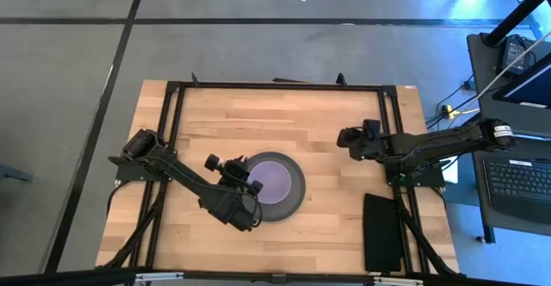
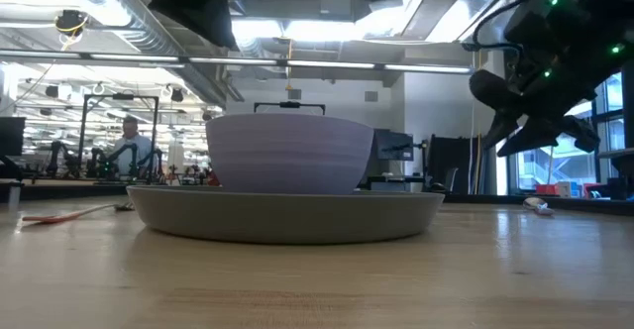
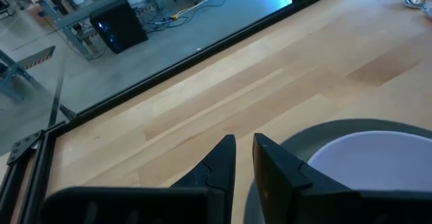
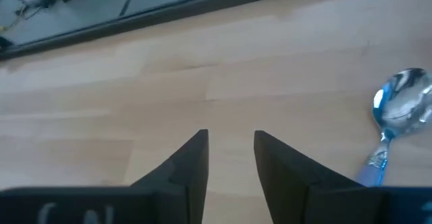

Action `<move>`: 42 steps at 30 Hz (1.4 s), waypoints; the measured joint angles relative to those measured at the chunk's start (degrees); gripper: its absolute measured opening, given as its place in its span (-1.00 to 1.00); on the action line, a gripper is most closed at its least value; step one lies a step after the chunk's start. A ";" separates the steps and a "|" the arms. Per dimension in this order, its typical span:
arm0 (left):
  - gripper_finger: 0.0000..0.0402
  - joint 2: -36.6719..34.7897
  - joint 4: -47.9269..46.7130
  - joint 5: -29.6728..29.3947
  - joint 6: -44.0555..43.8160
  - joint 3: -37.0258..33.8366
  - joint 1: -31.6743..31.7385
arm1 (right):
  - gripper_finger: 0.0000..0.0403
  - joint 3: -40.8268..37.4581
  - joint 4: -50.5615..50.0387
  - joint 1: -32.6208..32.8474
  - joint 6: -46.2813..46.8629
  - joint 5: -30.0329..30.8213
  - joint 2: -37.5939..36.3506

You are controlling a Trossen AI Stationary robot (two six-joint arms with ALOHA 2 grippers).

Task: Set table place
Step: Put the light blue spoon into the light blue bowl

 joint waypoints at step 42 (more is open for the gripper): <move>-0.76 0.00 0.28 -1.45 0.28 0.00 0.01 | -0.39 0.07 -13.69 -2.95 28.76 -3.53 23.05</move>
